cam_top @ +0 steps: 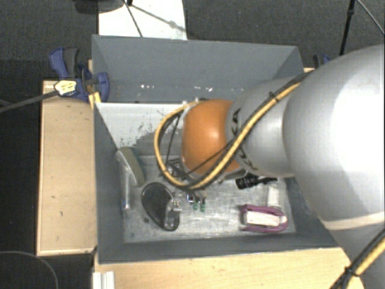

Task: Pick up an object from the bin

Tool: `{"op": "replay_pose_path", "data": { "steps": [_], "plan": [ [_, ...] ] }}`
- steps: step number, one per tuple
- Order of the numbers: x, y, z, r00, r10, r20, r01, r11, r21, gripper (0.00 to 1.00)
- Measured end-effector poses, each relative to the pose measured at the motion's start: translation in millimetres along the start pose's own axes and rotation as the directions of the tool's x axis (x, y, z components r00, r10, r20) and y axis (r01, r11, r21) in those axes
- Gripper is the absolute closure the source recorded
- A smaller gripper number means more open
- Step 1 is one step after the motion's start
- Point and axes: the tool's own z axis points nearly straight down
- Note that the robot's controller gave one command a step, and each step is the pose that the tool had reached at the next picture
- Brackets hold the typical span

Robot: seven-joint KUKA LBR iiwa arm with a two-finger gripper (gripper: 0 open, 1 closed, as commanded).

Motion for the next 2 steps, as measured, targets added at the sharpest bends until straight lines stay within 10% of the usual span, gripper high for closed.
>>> {"op": "replay_pose_path", "data": {
  "steps": [1,2],
  "plan": [
    [28.5,41.7,8.3,0.989,0.147,-0.005,-0.147,0.989,0.009,0.0],
    [27.6,39.4,7.6,0.989,0.15,-0.005,-0.15,0.989,0.011,1.0]
  ]
}}
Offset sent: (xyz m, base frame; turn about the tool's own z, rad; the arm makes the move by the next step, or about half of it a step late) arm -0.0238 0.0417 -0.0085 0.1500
